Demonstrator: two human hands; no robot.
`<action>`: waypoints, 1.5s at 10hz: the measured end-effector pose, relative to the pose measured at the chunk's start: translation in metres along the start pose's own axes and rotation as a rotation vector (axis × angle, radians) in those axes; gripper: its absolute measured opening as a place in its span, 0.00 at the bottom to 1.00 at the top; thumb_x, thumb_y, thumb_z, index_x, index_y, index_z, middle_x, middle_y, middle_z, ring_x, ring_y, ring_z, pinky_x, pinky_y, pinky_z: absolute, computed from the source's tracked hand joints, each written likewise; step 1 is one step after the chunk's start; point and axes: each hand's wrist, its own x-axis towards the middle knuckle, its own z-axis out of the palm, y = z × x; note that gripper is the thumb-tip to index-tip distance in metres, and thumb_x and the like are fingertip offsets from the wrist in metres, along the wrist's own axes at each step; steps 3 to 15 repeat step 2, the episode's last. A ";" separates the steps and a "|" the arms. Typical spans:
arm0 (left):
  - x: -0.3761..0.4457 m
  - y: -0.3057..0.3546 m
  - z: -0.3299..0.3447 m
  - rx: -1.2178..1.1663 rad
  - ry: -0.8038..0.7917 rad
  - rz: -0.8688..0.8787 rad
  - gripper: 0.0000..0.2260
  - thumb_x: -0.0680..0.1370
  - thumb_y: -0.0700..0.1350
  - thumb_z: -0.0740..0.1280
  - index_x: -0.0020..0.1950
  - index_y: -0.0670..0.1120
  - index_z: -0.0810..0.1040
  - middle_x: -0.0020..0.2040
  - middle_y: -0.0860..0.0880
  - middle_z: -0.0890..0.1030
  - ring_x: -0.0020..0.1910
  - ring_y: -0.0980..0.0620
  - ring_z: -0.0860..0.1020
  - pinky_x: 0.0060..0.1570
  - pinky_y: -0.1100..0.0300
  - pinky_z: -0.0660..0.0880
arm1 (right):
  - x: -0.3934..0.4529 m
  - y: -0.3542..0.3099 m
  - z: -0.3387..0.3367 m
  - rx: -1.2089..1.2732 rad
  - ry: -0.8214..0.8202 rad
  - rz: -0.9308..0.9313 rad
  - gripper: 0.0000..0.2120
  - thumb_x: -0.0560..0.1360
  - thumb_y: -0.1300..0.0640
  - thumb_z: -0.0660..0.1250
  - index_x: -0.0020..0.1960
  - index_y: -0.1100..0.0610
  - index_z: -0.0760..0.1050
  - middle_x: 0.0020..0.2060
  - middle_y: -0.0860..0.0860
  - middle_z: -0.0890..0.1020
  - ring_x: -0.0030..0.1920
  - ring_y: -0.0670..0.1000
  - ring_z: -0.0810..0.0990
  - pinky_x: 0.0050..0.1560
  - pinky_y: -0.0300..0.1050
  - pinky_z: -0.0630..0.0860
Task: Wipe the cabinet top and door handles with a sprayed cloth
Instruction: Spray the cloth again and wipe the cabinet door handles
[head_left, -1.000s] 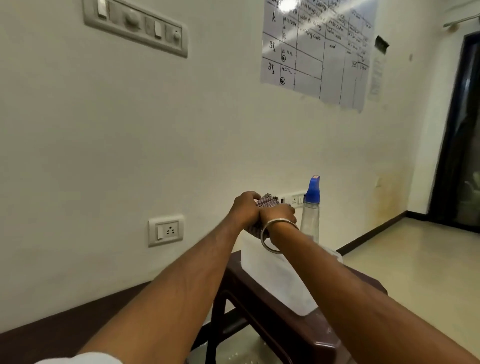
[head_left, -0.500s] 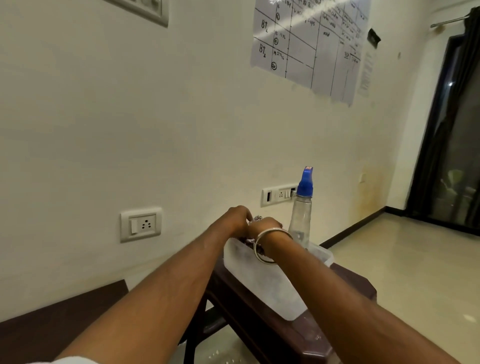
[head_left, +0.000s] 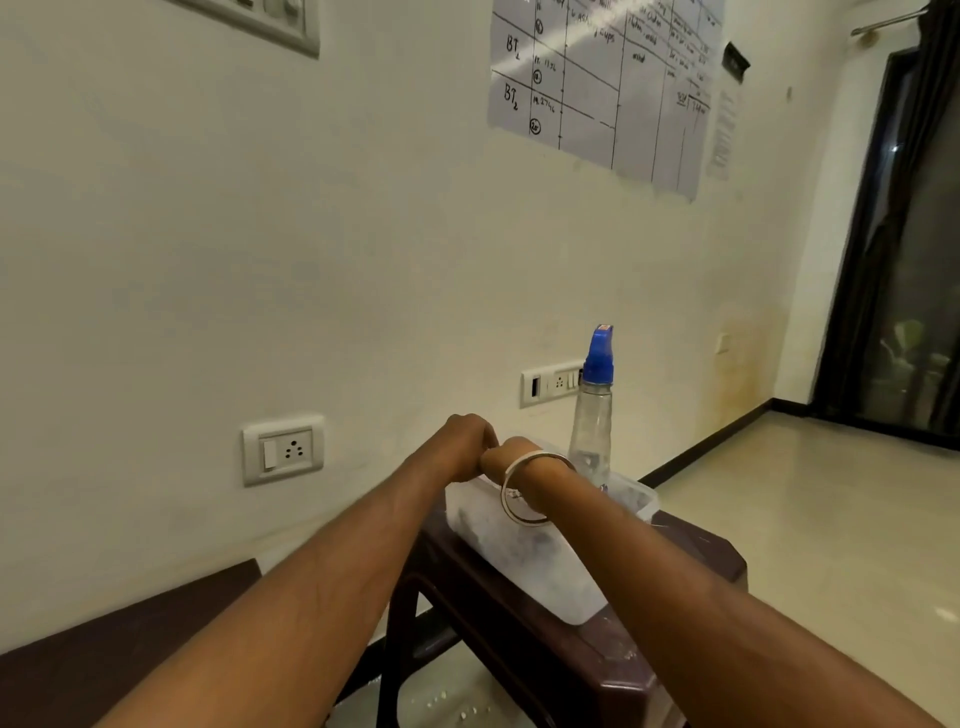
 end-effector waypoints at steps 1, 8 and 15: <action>-0.015 -0.003 -0.009 0.020 0.052 0.021 0.18 0.76 0.34 0.65 0.66 0.44 0.75 0.66 0.44 0.76 0.64 0.47 0.75 0.62 0.58 0.72 | -0.001 -0.003 0.004 0.007 0.091 -0.029 0.15 0.80 0.59 0.57 0.63 0.65 0.71 0.57 0.60 0.79 0.58 0.57 0.78 0.50 0.45 0.72; -0.039 -0.005 -0.016 0.004 0.103 0.044 0.24 0.78 0.40 0.65 0.74 0.46 0.66 0.72 0.46 0.70 0.70 0.47 0.69 0.68 0.55 0.67 | -0.007 -0.002 0.005 0.037 0.148 -0.100 0.20 0.80 0.55 0.57 0.69 0.64 0.66 0.62 0.59 0.76 0.61 0.56 0.76 0.53 0.44 0.72; -0.039 -0.005 -0.016 0.004 0.103 0.044 0.24 0.78 0.40 0.65 0.74 0.46 0.66 0.72 0.46 0.70 0.70 0.47 0.69 0.68 0.55 0.67 | -0.007 -0.002 0.005 0.037 0.148 -0.100 0.20 0.80 0.55 0.57 0.69 0.64 0.66 0.62 0.59 0.76 0.61 0.56 0.76 0.53 0.44 0.72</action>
